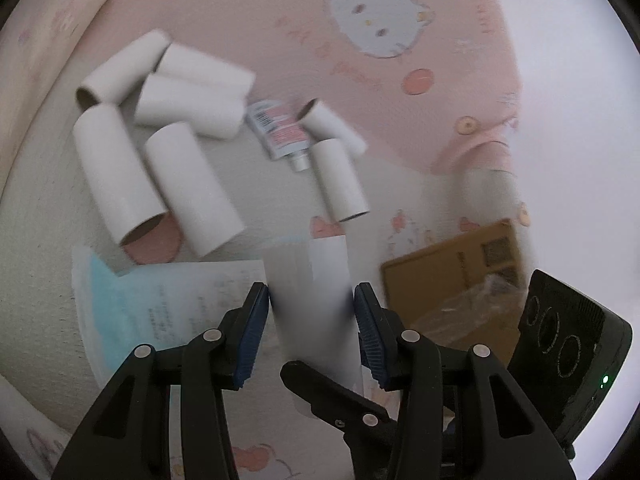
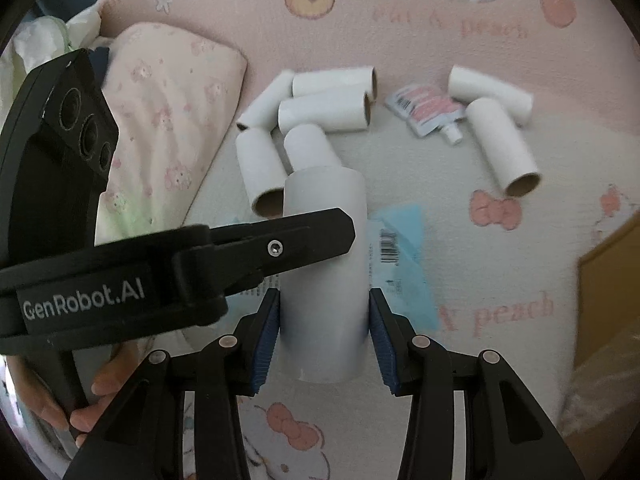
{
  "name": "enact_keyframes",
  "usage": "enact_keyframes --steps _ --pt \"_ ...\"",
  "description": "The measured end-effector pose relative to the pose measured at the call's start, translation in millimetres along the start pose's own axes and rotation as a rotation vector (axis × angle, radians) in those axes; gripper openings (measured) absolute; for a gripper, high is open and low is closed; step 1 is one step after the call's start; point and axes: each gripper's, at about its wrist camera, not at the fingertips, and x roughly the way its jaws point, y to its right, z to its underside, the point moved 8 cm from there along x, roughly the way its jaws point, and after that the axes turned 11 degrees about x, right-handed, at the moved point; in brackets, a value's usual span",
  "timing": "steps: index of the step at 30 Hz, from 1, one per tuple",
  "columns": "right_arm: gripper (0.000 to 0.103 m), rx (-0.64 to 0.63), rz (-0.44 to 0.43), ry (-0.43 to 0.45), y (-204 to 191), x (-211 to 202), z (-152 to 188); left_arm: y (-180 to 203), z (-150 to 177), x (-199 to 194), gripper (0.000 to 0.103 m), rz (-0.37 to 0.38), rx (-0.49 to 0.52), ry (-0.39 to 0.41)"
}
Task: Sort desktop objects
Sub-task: 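Lift the held tube and carry it with the right tool to the cardboard box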
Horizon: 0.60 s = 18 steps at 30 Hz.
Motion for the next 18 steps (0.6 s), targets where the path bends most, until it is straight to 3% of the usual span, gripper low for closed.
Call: enact_keyframes --steps 7,13,18 --pt "0.041 0.038 -0.037 0.119 -3 -53 -2 62 -8 -33 0.049 -0.068 0.181 0.111" --pt "0.041 0.048 -0.079 0.207 -6 -90 -2 104 -13 -47 0.049 -0.109 0.297 0.116" --pt "0.041 0.052 -0.121 0.253 -4 -115 1 120 -15 -52 0.049 -0.105 0.295 0.094"
